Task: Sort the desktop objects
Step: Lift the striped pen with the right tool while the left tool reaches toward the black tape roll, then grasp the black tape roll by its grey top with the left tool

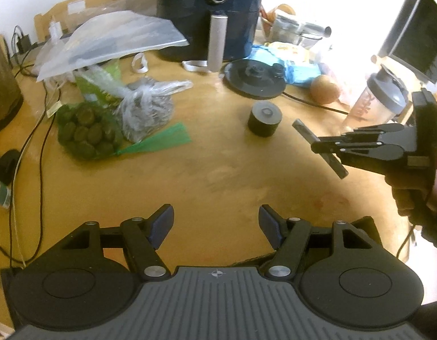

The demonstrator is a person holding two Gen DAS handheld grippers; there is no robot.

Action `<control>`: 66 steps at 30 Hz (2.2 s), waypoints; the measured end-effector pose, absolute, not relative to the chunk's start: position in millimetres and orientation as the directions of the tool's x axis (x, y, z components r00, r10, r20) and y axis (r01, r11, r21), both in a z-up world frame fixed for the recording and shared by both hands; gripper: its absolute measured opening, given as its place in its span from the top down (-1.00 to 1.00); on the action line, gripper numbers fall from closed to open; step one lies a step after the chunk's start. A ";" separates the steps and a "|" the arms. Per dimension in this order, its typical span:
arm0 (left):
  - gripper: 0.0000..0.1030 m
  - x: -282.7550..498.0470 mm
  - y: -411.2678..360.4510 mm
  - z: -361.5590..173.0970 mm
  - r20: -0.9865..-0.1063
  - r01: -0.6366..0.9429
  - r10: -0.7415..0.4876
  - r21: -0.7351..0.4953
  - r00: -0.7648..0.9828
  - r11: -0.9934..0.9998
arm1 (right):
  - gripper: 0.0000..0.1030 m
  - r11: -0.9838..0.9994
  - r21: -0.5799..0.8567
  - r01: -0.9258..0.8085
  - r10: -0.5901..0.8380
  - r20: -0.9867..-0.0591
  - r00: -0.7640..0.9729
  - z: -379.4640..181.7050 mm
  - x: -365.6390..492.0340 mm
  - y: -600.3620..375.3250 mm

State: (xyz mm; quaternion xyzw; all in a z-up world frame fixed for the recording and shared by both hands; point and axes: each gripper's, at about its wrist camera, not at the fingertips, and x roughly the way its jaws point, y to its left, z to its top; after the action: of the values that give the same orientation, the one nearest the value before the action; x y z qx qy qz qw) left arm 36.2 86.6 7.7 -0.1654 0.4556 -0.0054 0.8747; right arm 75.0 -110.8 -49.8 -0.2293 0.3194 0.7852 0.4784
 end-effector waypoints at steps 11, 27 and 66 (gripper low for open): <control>-0.27 53.3 73.4 11.5 -0.786 -0.077 -0.194 -0.292 0.587 0.953 | 0.79 -0.286 0.311 -0.907 0.634 -0.648 -0.422 -42.7 100.7 -144.5; -0.27 92.9 52.7 12.3 -0.768 0.017 -0.241 -0.287 0.593 0.958 | 0.79 -0.228 0.313 -0.922 0.671 -0.635 -0.382 -37.4 126.9 -182.6; -0.27 228.6 7.9 -50.6 -0.765 0.128 -0.179 -0.126 0.619 0.984 | 0.79 -0.318 0.405 -0.857 0.624 -0.591 -0.511 -41.4 177.9 -233.1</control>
State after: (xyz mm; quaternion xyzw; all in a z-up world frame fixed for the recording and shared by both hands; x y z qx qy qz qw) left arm 228.6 7.9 -50.6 -0.0294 0.4283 -0.0854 0.8991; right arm 177.9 -233.1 -41.4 -0.1656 0.3520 0.7946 0.4661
